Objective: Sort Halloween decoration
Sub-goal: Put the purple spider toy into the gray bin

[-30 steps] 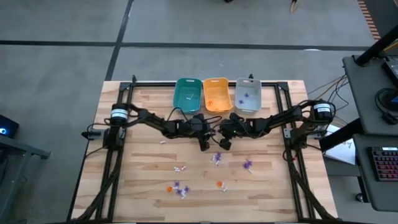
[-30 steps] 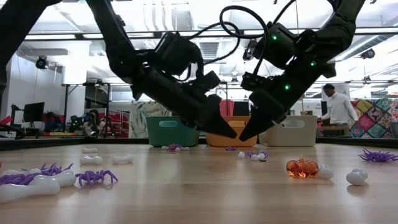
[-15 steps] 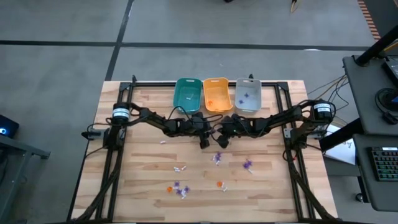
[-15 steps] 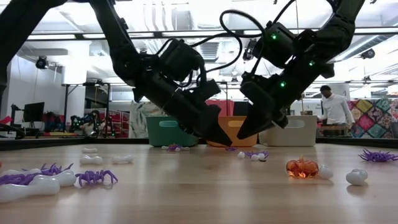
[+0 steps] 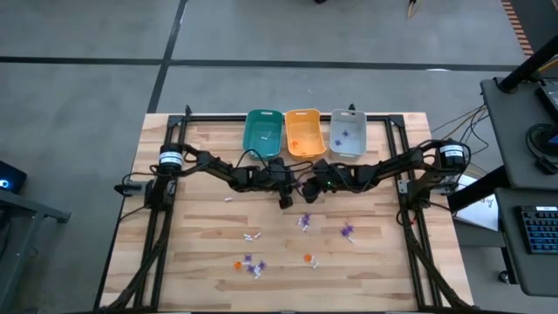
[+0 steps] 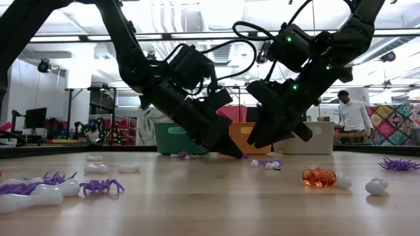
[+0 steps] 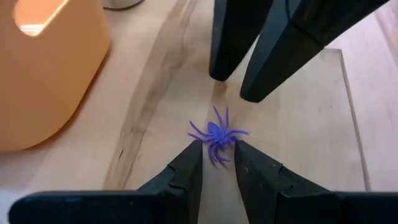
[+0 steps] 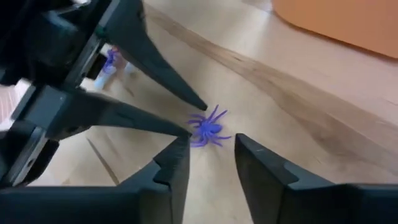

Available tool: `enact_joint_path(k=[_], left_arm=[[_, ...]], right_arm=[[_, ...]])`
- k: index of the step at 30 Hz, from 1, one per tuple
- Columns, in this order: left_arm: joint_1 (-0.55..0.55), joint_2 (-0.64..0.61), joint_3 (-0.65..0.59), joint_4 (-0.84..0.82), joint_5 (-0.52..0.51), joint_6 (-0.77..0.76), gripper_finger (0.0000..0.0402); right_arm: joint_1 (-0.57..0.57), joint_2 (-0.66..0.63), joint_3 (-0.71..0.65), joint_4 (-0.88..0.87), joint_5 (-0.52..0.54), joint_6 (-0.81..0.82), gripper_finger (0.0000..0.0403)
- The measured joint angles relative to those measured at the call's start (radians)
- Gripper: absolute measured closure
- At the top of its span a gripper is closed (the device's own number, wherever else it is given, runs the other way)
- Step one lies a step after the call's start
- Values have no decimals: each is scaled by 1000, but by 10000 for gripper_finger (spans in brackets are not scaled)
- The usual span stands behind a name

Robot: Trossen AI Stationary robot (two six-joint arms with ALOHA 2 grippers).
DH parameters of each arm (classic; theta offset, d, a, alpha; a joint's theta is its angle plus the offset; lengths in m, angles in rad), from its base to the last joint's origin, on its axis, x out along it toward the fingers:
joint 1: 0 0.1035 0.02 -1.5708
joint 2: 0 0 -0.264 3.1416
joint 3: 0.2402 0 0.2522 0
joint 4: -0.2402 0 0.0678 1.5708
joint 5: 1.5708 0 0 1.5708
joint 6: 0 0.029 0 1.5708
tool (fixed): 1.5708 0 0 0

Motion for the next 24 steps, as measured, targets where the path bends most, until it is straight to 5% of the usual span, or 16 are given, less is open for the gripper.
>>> enact_joint_path(k=[10, 24], left_arm=[[0, 12, 1, 8, 0, -1, 325], [0, 14, -2, 5, 1, -4, 325]], right_arm=[[-14, 3, 0, 0, 6, 34, 233], [-14, 151, 1, 162, 11, 25, 249]])
